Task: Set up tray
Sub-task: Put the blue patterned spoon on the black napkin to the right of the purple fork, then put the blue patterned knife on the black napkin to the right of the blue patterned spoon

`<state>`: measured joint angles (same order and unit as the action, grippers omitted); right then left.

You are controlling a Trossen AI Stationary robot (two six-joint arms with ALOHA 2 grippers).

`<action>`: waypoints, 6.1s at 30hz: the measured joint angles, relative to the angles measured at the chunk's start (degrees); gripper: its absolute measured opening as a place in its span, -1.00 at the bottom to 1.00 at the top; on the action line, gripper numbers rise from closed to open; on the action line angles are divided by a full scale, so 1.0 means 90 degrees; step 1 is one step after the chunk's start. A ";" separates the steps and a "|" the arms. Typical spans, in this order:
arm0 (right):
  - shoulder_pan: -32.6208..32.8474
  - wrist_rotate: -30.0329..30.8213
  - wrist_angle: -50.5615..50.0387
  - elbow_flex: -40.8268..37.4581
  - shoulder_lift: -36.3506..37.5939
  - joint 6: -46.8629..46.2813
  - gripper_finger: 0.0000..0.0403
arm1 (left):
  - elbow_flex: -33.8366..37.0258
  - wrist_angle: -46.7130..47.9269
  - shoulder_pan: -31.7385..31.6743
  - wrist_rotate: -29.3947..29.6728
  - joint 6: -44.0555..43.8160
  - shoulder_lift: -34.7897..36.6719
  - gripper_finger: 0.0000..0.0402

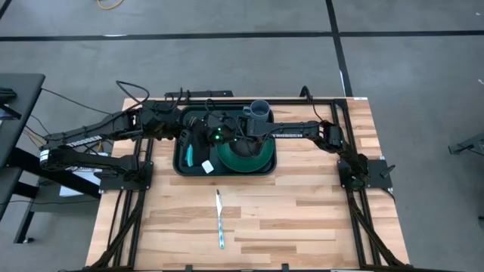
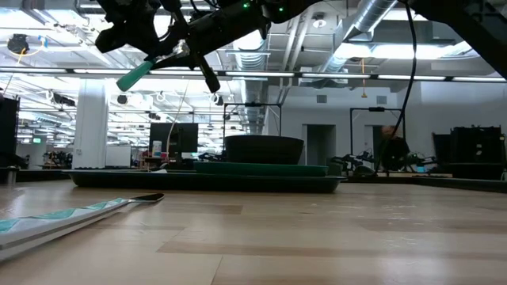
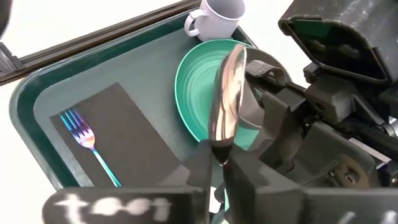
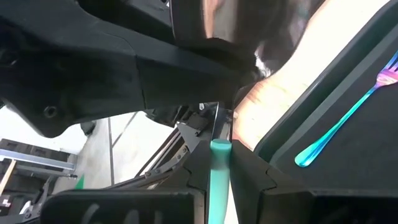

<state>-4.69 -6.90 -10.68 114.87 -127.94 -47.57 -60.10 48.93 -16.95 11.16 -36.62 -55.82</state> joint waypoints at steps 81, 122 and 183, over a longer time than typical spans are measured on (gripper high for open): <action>0.1443 0.2474 -0.7853 0.0005 0.3508 0.1685 -0.39 | 0.2450 -0.3543 -0.3291 -0.3427 -0.1626 -0.1699 -1.00; 0.0801 0.3254 -0.8087 0.0000 0.3339 0.2625 -0.39 | 0.2448 -0.3232 -0.3869 -0.2650 -0.0579 -0.2052 -0.94; 0.1440 0.1464 -0.6199 -0.4931 0.6173 -0.0008 -0.39 | 0.2361 -0.2648 0.3831 0.0002 -0.5633 -0.0095 -0.62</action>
<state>8.27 6.28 -66.47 70.49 -72.38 -47.65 -38.85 25.10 17.53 11.18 -87.32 -56.67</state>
